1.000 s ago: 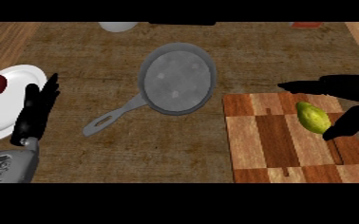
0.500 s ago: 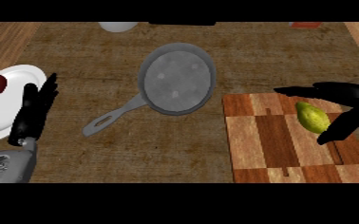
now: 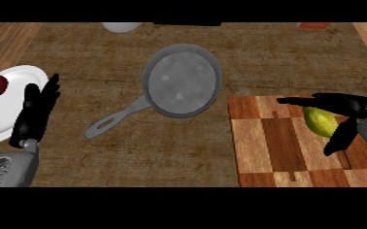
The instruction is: Pick the pear from the cutting board and place it in the pan
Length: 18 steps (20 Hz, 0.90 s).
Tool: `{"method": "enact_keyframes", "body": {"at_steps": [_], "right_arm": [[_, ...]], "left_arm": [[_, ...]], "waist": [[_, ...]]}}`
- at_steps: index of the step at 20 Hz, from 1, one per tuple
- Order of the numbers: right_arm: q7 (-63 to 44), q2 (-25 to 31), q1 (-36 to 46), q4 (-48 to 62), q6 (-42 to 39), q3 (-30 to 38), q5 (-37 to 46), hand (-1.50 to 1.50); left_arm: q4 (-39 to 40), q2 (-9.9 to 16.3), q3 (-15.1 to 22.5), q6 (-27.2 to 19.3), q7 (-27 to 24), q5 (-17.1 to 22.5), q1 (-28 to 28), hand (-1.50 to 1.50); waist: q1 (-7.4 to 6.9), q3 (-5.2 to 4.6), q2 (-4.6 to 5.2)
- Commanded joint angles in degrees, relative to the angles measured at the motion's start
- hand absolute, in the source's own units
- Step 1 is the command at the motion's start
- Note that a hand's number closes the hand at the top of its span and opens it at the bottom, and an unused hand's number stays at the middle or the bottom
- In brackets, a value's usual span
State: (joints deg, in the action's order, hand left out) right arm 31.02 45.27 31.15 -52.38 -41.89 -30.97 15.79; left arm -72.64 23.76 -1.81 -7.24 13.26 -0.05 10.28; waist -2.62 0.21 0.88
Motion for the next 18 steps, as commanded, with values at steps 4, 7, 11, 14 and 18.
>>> {"method": "enact_keyframes", "body": {"at_steps": [4,7,11,14,18], "right_arm": [[17.3,-2.6,2.2,6.5,1.5,-4.4,3.7,1.5],[22.2,-1.6,4.2,11.6,5.0,-5.8,6.4,1.5],[25.2,-2.6,5.6,17.2,6.4,-5.7,5.1,1.5],[25.2,-3.9,5.4,17.6,6.8,-6.8,4.7,1.5],[-7.3,-8.1,2.3,17.9,21.9,-0.6,1.1,1.5]], "left_arm": [[-0.4,-0.2,-0.4,0.1,-0.8,-0.4,-1.3,0.0],[0.5,-0.7,-0.3,0.3,-0.5,-0.7,-0.6,0.0],[-2.6,0.0,-0.4,0.1,0.7,-1.2,-1.8,0.0],[-1.9,0.0,-1.4,0.6,0.4,-0.5,-1.8,0.0],[0.2,0.4,-2.8,-0.5,-0.8,-0.8,-4.0,0.0]], "waist": [[0.31,-0.04,-0.19],[0.68,-0.07,-0.18],[0.3,-0.05,-0.27],[0.83,-0.1,-0.43],[4.6,-0.56,-1.88]]}}
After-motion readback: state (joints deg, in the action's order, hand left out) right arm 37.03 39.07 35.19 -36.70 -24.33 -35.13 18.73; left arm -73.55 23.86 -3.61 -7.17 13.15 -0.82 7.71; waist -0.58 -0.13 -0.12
